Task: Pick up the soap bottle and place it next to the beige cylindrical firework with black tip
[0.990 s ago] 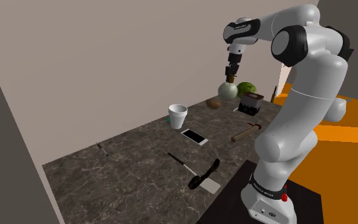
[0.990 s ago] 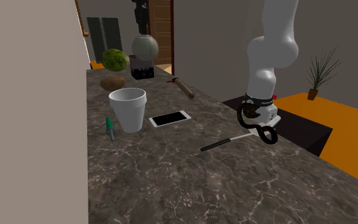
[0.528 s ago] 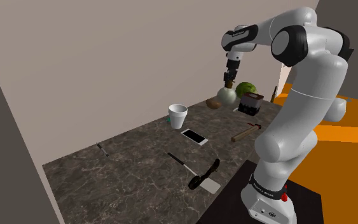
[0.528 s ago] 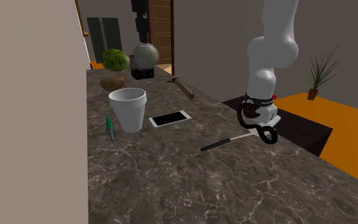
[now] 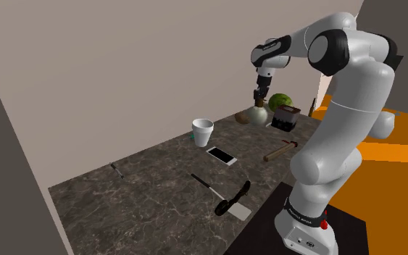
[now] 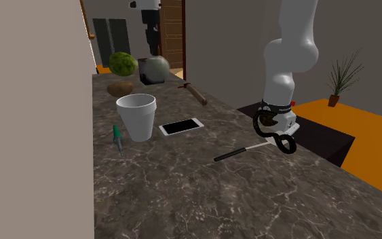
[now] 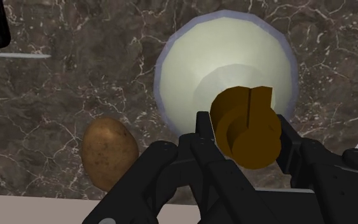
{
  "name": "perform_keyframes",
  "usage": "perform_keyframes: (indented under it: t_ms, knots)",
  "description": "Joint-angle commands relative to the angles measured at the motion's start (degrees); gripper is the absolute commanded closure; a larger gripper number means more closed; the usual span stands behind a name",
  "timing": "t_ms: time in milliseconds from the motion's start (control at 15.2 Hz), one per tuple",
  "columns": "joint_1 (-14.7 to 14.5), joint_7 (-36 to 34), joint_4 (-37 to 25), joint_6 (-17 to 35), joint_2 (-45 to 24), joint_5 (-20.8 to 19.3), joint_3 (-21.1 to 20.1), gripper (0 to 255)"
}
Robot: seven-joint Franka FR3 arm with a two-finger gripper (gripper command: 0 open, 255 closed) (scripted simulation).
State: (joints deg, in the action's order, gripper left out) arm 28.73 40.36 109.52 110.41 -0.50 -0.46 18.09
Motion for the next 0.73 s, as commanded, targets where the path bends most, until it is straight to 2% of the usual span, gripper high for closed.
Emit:
perform_keyframes:
  t_ms: [0, 660]
  knots:
    - [0.0, 0.0, 1.4, 1.7, -0.2, 0.1, 0.0, 255]
    - [0.1, 0.5, 6.7, 9.1, -2.4, 0.8, 0.0, 255]
